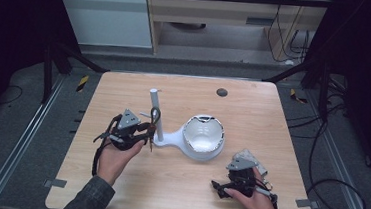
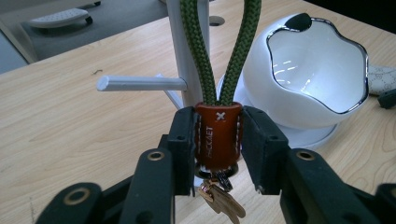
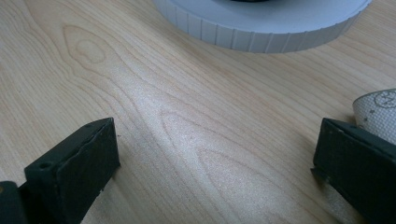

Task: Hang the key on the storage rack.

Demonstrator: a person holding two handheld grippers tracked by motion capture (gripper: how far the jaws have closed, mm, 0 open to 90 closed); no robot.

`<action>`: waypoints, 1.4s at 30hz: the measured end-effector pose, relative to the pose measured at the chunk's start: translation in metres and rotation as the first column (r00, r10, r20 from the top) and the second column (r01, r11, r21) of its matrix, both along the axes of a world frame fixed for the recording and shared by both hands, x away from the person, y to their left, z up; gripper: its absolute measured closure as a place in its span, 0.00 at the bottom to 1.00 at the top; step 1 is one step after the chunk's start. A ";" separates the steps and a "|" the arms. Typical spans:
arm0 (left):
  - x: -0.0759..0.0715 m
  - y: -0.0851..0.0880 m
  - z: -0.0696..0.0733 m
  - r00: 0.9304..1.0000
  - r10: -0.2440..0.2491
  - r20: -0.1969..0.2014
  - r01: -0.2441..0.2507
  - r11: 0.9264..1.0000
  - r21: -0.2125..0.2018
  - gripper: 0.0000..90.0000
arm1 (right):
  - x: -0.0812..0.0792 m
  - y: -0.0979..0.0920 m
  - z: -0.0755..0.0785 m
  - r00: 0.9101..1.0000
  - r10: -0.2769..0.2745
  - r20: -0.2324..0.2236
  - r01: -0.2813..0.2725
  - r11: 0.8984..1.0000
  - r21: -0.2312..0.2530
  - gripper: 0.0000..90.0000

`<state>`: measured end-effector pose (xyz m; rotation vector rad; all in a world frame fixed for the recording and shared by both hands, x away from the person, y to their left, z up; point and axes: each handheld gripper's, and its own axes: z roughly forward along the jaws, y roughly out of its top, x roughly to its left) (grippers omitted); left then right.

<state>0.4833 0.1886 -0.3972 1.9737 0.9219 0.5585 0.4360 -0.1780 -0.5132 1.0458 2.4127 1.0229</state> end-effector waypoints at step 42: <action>0.012 0.058 -0.107 0.970 0.145 -0.193 -0.117 0.982 0.149 0.08 | -0.004 -0.010 0.014 0.998 -0.010 0.065 0.009 1.000 0.005 0.07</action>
